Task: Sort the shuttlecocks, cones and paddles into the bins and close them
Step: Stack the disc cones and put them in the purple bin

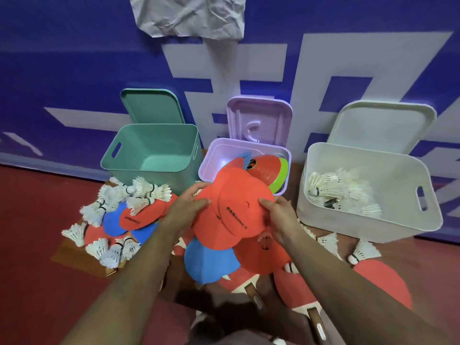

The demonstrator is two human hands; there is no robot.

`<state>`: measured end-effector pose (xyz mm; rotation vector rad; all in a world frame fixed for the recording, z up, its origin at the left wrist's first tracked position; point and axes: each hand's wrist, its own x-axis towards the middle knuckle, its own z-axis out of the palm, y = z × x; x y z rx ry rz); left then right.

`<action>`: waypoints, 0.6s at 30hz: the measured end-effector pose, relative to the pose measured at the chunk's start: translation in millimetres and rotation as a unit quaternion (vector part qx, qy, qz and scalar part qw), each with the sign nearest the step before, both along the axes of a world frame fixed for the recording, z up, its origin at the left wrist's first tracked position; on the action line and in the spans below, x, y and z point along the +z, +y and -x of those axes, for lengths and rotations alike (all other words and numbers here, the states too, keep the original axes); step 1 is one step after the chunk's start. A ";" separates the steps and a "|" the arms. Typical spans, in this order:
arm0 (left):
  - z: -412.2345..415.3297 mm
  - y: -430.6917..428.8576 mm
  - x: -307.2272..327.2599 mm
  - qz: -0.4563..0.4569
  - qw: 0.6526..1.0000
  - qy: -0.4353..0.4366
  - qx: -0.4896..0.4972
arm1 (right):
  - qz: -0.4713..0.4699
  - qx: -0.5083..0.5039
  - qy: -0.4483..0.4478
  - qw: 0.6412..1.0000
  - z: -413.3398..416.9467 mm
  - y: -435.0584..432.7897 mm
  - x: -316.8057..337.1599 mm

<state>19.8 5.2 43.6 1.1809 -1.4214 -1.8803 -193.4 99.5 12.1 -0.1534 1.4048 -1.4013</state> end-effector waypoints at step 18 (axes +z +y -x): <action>-25.5 -126.2 -59.7 -0.191 0.976 0.057 -0.093 | -0.049 -0.067 -0.015 0.996 -86.4 -40.0 -34.2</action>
